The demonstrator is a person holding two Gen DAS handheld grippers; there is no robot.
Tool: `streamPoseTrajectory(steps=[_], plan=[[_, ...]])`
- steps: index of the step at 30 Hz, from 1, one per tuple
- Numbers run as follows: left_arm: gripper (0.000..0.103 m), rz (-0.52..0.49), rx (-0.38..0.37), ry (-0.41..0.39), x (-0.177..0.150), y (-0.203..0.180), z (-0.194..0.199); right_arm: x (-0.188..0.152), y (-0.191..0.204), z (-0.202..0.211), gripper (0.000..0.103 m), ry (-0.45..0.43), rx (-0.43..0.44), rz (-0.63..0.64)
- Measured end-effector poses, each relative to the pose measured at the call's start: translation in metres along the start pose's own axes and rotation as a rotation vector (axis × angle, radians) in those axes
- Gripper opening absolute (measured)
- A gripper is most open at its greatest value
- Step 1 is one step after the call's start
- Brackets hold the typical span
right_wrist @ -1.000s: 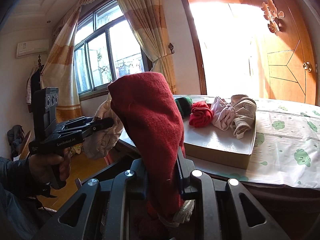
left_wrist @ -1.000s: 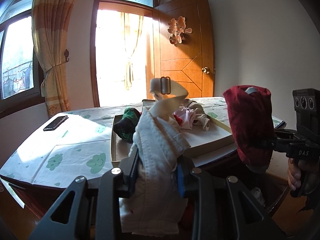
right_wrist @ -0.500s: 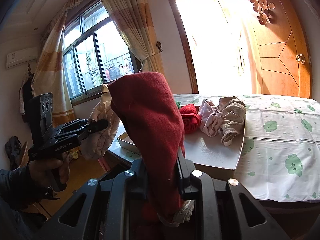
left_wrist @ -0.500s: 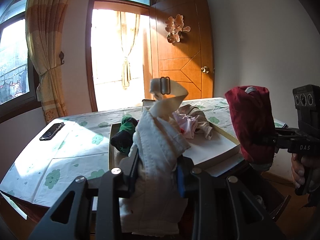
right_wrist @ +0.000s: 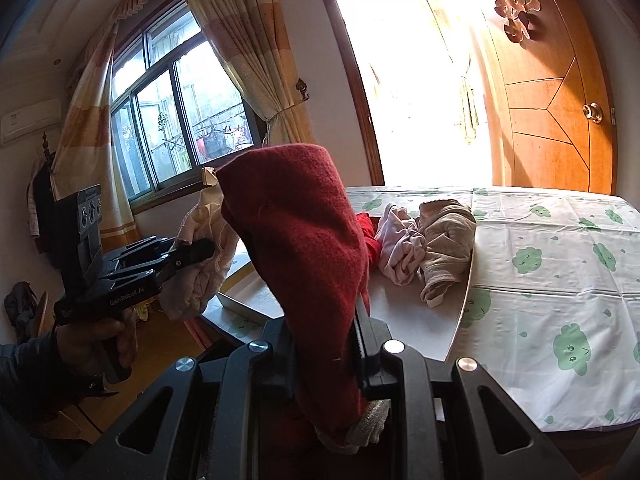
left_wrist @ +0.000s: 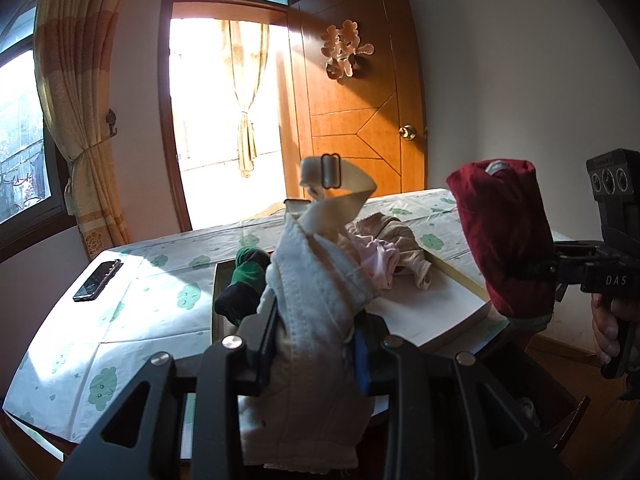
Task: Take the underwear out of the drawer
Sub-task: 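Carry the beige bra and red cloth over the cardboard tray with both grippers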
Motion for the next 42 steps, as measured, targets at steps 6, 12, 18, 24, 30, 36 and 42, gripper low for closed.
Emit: streamPoseTrajectory(steps=[6, 12, 18, 24, 30, 36, 42], plan=[[0.03, 0.014, -0.009, 0.021, 0.01, 0.004, -0.014, 0.01, -0.002, -0.005, 0.024, 0.013, -0.015, 0.012], [0.03, 0.038, -0.019, 0.057, 0.018, 0.011, -0.031, 0.02, -0.004, -0.016, 0.024, 0.045, -0.027, 0.019], [0.03, 0.054, -0.019, 0.081, 0.025, 0.019, -0.047, 0.035, -0.013, -0.029, 0.024, 0.076, -0.044, 0.006], [0.03, 0.096, -0.034, 0.115, 0.028, 0.024, -0.064, 0.05, -0.021, -0.043, 0.024, 0.1, -0.07, 0.008], [0.03, 0.112, -0.037, 0.141, 0.037, 0.029, -0.08, 0.063, -0.027, -0.058, 0.024, 0.119, -0.1, 0.023], [0.03, 0.112, -0.028, 0.151, 0.05, 0.034, -0.097, 0.081, -0.04, -0.074, 0.024, 0.146, -0.123, 0.0], [0.03, 0.142, -0.036, 0.173, 0.059, 0.04, -0.117, 0.094, -0.052, -0.095, 0.024, 0.186, -0.151, -0.018]])
Point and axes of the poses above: each gripper's, at about its wrist camera, not at the fingertips, and z roughly against the way its jaws point, y to its left, x to its top, the point moved 7 cm from there along -z, roughly the way its jaws point, and after that the axes turned 4 degrees about -x, right-handed, at the moved point
